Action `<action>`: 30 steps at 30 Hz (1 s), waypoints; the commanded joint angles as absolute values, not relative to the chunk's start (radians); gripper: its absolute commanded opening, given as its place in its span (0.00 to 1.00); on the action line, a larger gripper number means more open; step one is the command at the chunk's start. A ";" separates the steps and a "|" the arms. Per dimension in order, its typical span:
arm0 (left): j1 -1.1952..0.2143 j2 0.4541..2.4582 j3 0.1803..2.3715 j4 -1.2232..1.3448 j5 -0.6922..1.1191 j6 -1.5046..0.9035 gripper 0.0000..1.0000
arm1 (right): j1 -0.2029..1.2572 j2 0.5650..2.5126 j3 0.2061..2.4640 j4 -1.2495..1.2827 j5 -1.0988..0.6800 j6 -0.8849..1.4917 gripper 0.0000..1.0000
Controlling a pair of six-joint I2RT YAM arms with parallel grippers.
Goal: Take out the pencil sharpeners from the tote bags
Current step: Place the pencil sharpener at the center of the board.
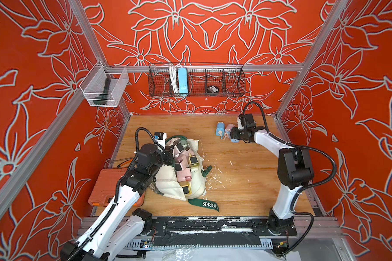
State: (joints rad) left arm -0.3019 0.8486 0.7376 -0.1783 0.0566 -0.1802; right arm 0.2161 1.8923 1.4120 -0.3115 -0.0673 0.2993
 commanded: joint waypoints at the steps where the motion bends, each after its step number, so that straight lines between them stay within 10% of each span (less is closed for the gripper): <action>1: -0.300 0.856 0.728 -0.215 0.051 -0.186 0.00 | 0.202 1.894 1.420 -0.298 -0.029 0.295 0.32; 14: -0.300 0.858 0.729 -0.216 0.051 -0.187 0.00 | 0.192 1.691 1.352 -0.183 -0.250 0.241 0.34; 30: -0.298 0.854 0.726 -0.218 0.044 -0.187 0.00 | 0.098 1.890 1.477 -0.307 -0.043 0.331 0.34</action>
